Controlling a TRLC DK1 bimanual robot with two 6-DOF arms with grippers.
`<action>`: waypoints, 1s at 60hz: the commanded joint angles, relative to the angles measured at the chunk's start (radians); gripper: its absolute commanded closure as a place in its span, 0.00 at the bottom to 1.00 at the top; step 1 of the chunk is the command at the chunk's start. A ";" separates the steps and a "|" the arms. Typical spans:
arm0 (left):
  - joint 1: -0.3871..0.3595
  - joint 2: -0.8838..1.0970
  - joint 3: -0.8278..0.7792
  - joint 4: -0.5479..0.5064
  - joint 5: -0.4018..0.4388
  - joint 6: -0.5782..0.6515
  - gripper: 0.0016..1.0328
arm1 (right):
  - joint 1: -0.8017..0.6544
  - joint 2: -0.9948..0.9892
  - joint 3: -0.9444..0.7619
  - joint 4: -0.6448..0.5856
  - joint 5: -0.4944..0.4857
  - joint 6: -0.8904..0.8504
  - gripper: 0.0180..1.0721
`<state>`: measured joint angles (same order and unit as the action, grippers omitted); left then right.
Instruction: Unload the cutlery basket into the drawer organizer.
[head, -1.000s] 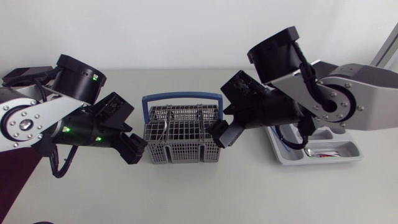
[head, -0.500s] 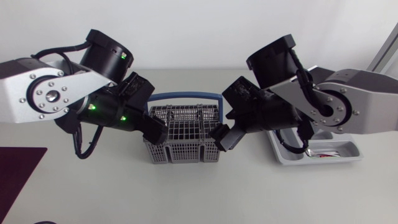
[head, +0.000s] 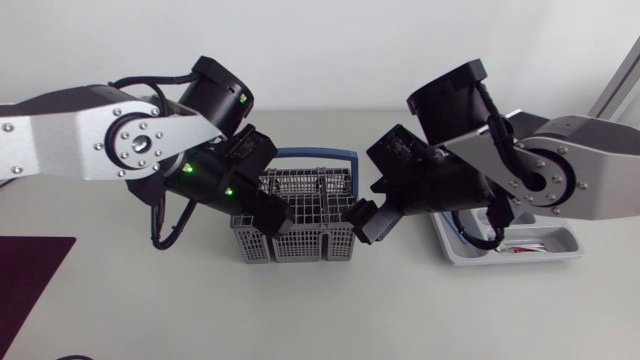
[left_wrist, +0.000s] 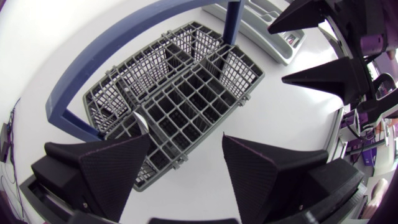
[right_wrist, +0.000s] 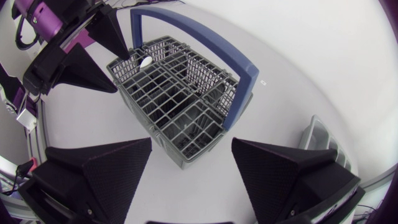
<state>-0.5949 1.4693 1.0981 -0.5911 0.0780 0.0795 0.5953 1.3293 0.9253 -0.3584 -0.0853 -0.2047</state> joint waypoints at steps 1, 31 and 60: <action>-0.002 0.022 0.039 -0.006 0.012 -0.029 0.05 | -0.012 -0.012 -0.032 0.012 -0.011 0.025 0.12; -0.144 -0.021 -0.055 0.177 -0.382 -0.149 0.04 | -0.009 -0.024 -0.063 0.015 -0.025 0.025 0.12; -0.154 0.123 0.095 -0.047 -0.391 -0.311 0.10 | -0.011 -0.055 -0.106 0.016 -0.044 0.010 0.12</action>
<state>-0.7521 1.5288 1.1275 -0.5892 -0.3157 -0.1780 0.5861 1.2919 0.8474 -0.3443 -0.1268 -0.2054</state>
